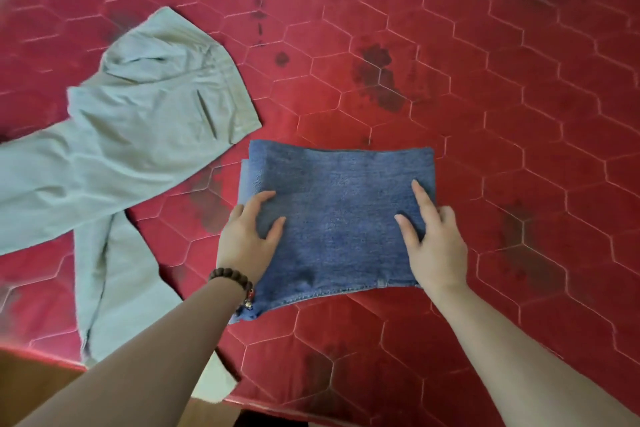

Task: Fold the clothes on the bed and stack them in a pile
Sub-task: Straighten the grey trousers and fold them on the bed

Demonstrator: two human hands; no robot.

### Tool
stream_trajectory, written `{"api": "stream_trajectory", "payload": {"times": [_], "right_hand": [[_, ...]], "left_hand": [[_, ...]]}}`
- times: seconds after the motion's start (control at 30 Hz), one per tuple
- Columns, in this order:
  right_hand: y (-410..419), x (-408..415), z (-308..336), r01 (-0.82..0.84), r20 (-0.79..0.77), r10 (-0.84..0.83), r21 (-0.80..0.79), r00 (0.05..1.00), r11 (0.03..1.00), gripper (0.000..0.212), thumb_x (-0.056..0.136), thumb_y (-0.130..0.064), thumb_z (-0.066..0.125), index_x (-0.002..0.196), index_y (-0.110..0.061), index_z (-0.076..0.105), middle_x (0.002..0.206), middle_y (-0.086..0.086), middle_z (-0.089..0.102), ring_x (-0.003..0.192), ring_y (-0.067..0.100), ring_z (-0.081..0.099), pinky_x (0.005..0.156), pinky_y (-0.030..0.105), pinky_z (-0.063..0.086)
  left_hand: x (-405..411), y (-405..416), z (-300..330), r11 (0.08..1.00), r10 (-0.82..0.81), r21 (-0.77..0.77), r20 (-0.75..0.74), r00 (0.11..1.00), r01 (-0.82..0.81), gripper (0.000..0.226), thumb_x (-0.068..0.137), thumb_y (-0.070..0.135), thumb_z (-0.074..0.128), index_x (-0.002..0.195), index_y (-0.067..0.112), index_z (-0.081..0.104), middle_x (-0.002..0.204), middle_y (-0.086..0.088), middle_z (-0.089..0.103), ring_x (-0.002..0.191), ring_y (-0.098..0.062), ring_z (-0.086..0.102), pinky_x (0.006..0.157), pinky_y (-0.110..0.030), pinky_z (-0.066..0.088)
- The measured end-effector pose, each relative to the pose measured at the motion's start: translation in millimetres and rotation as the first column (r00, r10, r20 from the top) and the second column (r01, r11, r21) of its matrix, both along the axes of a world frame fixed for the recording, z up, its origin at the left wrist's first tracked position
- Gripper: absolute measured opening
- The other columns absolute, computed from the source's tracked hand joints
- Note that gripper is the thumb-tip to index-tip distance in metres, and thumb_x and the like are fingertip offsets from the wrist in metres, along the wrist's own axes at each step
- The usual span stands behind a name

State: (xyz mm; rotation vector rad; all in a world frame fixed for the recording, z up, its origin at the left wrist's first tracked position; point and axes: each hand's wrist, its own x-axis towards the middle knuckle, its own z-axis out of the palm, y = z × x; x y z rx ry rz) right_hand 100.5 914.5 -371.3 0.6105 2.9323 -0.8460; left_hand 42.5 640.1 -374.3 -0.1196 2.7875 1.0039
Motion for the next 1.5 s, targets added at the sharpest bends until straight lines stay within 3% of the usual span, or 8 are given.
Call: {"api": "stream_trajectory", "payload": {"times": [0.27, 0.4, 0.5, 0.63, 0.97, 1.13, 1.3, 1.5], "right_hand": [[-23, -7, -45, -0.031, 0.265, -0.025, 0.207, 0.964, 0.978, 0.063, 0.093, -0.061, 0.040, 0.147, -0.054, 0.010, 0.154, 0.012, 0.022, 0.136, 0.035, 0.028, 0.102, 0.056, 0.035], [-15, -10, -49, 0.037, 0.251, -0.002, -0.135, 0.968, 0.990, 0.070, 0.090, -0.058, 0.051, 0.141, -0.064, 0.004, 0.134, 0.011, 0.034, 0.107, 0.025, 0.053, 0.093, 0.035, 0.046], [-7, -14, -46, 0.030, 0.271, 0.041, -0.255, 0.962, 0.966, 0.073, 0.089, -0.056, 0.054, 0.138, -0.070, 0.001, 0.110, 0.008, 0.052, 0.078, 0.016, 0.056, 0.075, 0.027, 0.045], [10, -18, -42, 0.052, 0.235, 0.046, -0.397, 0.971, 0.917, 0.067, 0.094, -0.041, 0.057, 0.142, -0.063, 0.016, 0.133, 0.008, 0.051, 0.110, 0.020, 0.054, 0.102, 0.040, 0.044], [168, 20, 2, 0.220, 0.104, -0.198, -0.293, 0.975, 0.930, 0.063, 0.092, -0.045, 0.056, 0.139, -0.065, 0.020, 0.122, -0.011, 0.046, 0.117, 0.012, 0.048, 0.100, 0.028, 0.037], [215, 39, -11, 0.042, 0.535, -0.151, 0.210, 0.832, 0.977, 0.077, 0.092, -0.057, 0.047, 0.152, -0.043, 0.002, 0.152, 0.022, 0.022, 0.137, 0.040, 0.028, 0.112, 0.049, 0.028], [178, 13, -27, -0.178, 0.163, 0.118, 0.427, 0.979, 0.887, 0.069, 0.094, -0.049, 0.044, 0.152, -0.018, 0.024, 0.162, 0.012, 0.011, 0.150, 0.028, 0.006, 0.118, 0.055, 0.002], [132, -15, -71, -0.458, 0.289, 0.367, 0.374, 0.884, 0.807, 0.071, 0.093, -0.060, 0.030, 0.154, -0.023, 0.023, 0.163, 0.001, 0.010, 0.150, 0.022, 0.000, 0.117, 0.060, 0.004]], "left_hand": [[5, -45, -43, 0.995, -0.054, -0.068, 0.239, 0.970, 0.073, 0.047, 0.087, 0.037, 0.065, 0.129, 0.045, 0.044, 0.136, -0.002, 0.027, 0.121, -0.024, 0.029, 0.102, -0.038, 0.035], [-10, -40, -42, 0.989, 0.034, 0.129, 0.278, 0.960, -0.073, 0.031, 0.086, 0.031, 0.068, 0.109, 0.045, 0.053, 0.122, -0.001, 0.038, 0.093, -0.008, 0.049, 0.073, -0.002, 0.037], [-18, -34, -34, 0.985, 0.026, 0.156, 0.291, 0.956, -0.075, 0.030, 0.086, 0.023, 0.069, 0.106, 0.040, 0.055, 0.109, -0.003, 0.056, 0.076, -0.019, 0.060, 0.063, -0.025, 0.052], [-22, -13, -20, 0.980, 0.015, 0.192, 0.214, 0.977, -0.057, 0.031, 0.084, 0.011, 0.067, 0.100, 0.035, 0.055, 0.100, 0.005, 0.062, 0.077, -0.018, 0.060, 0.065, -0.033, 0.051], [-48, 153, 8, 0.899, -0.275, 0.377, 0.094, 0.957, 0.222, 0.031, 0.085, 0.015, 0.065, 0.108, 0.034, 0.056, 0.109, -0.001, 0.060, 0.091, -0.022, 0.060, 0.073, -0.026, 0.049], [-36, 206, -16, 0.896, -0.307, -0.226, 0.303, 0.902, 0.381, 0.049, 0.091, 0.033, 0.058, 0.137, 0.037, 0.042, 0.145, -0.019, 0.028, 0.130, -0.035, 0.032, 0.102, -0.044, 0.036], [-29, 235, -32, 0.737, -0.577, -0.457, -0.041, 0.816, 0.498, 0.060, 0.095, 0.037, 0.048, 0.148, 0.012, 0.033, 0.161, -0.018, 0.005, 0.149, -0.031, 0.002, 0.118, -0.052, 0.009], [-27, 276, -69, 0.487, -0.708, -0.593, 0.163, 0.688, 0.641, 0.077, 0.094, 0.057, 0.014, 0.154, 0.013, -0.005, 0.161, -0.012, -0.013, 0.148, -0.027, -0.014, 0.119, -0.051, -0.007]]}}
